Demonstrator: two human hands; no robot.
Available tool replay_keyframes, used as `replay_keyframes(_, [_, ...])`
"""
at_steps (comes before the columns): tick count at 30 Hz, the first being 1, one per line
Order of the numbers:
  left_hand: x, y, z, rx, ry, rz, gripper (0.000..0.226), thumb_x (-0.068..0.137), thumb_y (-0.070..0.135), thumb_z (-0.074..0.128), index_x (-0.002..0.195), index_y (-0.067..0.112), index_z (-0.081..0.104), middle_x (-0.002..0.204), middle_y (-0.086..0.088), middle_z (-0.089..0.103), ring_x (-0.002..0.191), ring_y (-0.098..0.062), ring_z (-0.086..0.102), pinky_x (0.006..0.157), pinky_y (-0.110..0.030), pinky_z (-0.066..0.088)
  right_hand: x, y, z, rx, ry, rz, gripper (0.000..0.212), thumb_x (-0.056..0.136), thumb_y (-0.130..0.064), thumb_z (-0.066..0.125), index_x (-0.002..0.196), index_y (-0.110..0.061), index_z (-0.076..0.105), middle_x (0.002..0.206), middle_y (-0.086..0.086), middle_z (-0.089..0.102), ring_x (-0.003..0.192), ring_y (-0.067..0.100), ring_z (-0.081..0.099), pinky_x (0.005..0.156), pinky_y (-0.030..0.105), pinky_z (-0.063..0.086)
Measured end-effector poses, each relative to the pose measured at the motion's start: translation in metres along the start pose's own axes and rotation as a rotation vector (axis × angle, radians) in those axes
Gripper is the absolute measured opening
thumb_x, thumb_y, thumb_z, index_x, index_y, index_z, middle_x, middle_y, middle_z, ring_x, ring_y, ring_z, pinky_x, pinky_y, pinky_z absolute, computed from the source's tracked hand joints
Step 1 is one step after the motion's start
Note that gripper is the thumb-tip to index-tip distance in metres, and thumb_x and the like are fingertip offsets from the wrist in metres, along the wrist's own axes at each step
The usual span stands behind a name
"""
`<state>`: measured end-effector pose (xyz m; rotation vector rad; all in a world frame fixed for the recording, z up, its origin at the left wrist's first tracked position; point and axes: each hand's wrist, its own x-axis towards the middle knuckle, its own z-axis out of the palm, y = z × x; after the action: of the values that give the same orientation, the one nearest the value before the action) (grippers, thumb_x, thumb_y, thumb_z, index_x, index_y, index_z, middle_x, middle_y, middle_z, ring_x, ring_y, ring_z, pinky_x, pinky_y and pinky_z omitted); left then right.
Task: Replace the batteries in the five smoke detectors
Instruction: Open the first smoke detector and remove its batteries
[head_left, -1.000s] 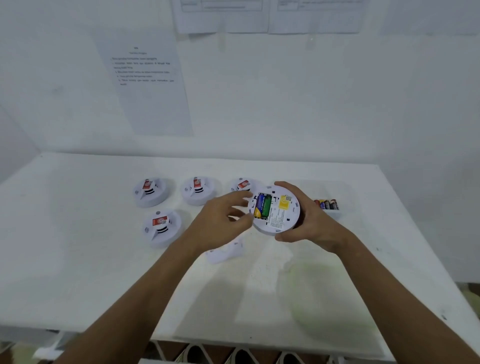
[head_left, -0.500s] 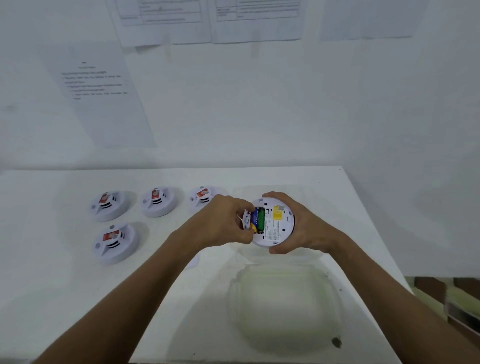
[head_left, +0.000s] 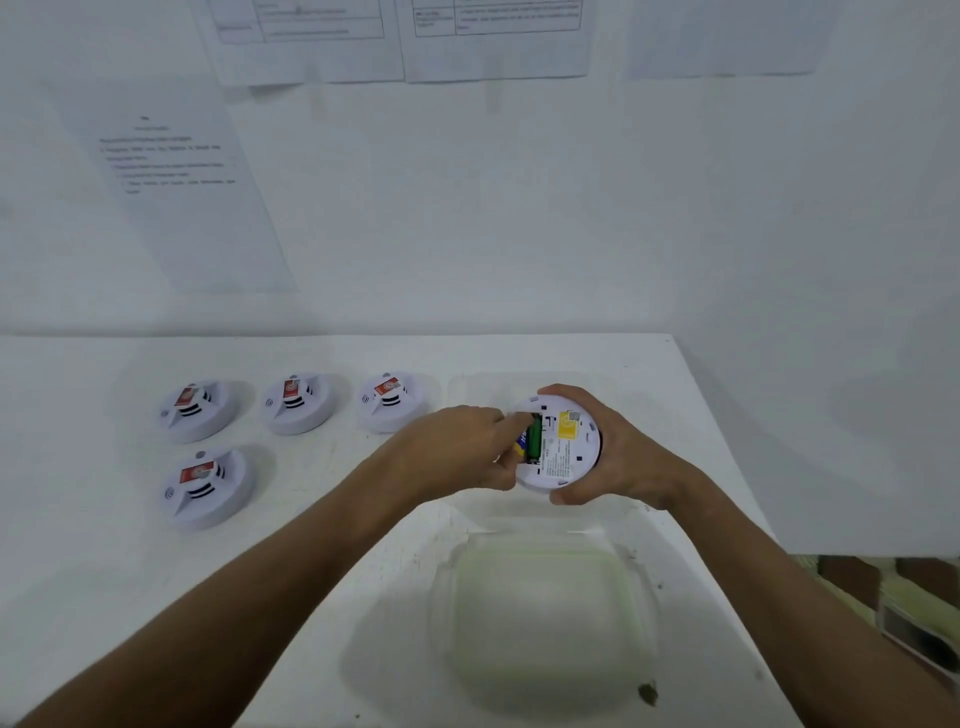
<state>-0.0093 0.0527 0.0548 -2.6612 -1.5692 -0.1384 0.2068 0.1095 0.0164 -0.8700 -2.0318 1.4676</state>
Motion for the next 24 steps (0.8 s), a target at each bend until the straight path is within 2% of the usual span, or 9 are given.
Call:
replay_keyframes(2, [-0.002,-0.001,0.004,-0.029,0.133,0.078,0.042,0.087,0.026,0.04,0.12,0.012,0.062,0.078,-0.006,0.063,0.053,-0.02,0.047,0.045,-0.028,0.042,-0.001,0.0,-0.002,0.025,0.036,-0.004,0.098,0.052,0.004,0.087,0.136,-0.023,0.047,0.132,0.0,0.054,0.119,0.019,0.057,0.088,0.031,0.056])
replay_keyframes(4, [-0.005,-0.001,0.01,-0.127,0.223,0.09,0.044,0.086,0.031,0.037,0.111,0.013,0.068,0.073,-0.004,0.06,0.049,-0.02,0.048,0.042,-0.024,0.039,-0.001,-0.001,-0.002,0.032,0.049,-0.01,0.098,0.052,0.004,0.088,0.137,-0.022,0.046,0.132,0.0,0.054,0.12,0.018,0.057,0.088,0.032,0.057])
replay_keyframes(8, [-0.009,0.005,0.014,-0.38,0.225,-0.061,0.043,0.091,0.046,0.051,0.123,0.019,0.065,0.092,0.003,0.065,0.072,-0.012,0.057,0.062,-0.027,0.051,-0.002,-0.002,-0.002,0.022,0.06,-0.015,0.098,0.053,0.005,0.088,0.137,-0.023,0.045,0.131,-0.001,0.054,0.119,0.016,0.057,0.088,0.033,0.057])
replay_keyframes(11, [-0.008,0.005,0.008,-0.514,0.27,-0.169,0.044,0.084,0.041,0.07,0.121,0.016,0.067,0.109,0.0,0.069,0.083,-0.012,0.062,0.073,-0.028,0.055,-0.002,-0.002,-0.002,-0.006,0.068,-0.021,0.098,0.054,0.002,0.089,0.138,-0.023,0.044,0.132,-0.002,0.054,0.119,0.016,0.056,0.09,0.032,0.057])
replay_keyframes(16, [-0.01,0.009,0.005,-0.509,0.333,-0.227,0.025,0.092,0.031,0.063,0.106,0.013,0.073,0.099,-0.002,0.071,0.083,-0.011,0.062,0.076,-0.027,0.052,0.0,-0.003,0.001,-0.045,0.095,-0.02,0.098,0.053,-0.004,0.09,0.136,-0.028,0.044,0.13,-0.006,0.055,0.118,0.012,0.057,0.092,0.03,0.056])
replay_keyframes(19, [-0.011,0.003,0.0,-0.588,0.423,-0.371,0.023,0.096,0.027,0.057,0.11,0.015,0.071,0.091,-0.004,0.069,0.083,-0.015,0.064,0.076,-0.034,0.055,-0.004,-0.002,-0.003,-0.066,0.112,-0.005,0.098,0.052,-0.006,0.091,0.135,-0.03,0.044,0.127,-0.009,0.055,0.116,0.009,0.057,0.091,0.029,0.056])
replay_keyframes(21, [-0.012,-0.007,-0.001,-0.605,0.383,-0.459,0.025,0.096,0.026,0.056,0.115,0.017,0.069,0.09,-0.002,0.068,0.082,-0.014,0.063,0.078,-0.027,0.053,-0.01,0.0,-0.009,-0.077,0.13,0.007,0.098,0.052,-0.007,0.091,0.134,-0.033,0.044,0.128,-0.011,0.054,0.116,0.006,0.056,0.092,0.027,0.055])
replay_keyframes(23, [-0.015,-0.017,0.002,-0.629,0.276,-0.53,0.023,0.093,0.024,0.059,0.114,0.018,0.067,0.085,0.002,0.07,0.075,-0.01,0.063,0.07,-0.014,0.049,-0.016,0.002,-0.014,-0.082,0.14,0.012,0.097,0.052,-0.008,0.091,0.133,-0.035,0.044,0.128,-0.013,0.054,0.116,0.003,0.055,0.091,0.024,0.054])
replay_keyframes(24, [-0.016,-0.019,0.005,-0.668,0.219,-0.56,0.019,0.092,0.023,0.061,0.109,0.017,0.066,0.081,0.004,0.07,0.072,-0.011,0.065,0.067,-0.016,0.051,-0.019,0.002,-0.016,-0.086,0.141,0.013,0.097,0.052,-0.008,0.091,0.132,-0.036,0.045,0.128,-0.013,0.054,0.116,0.003,0.055,0.09,0.023,0.054])
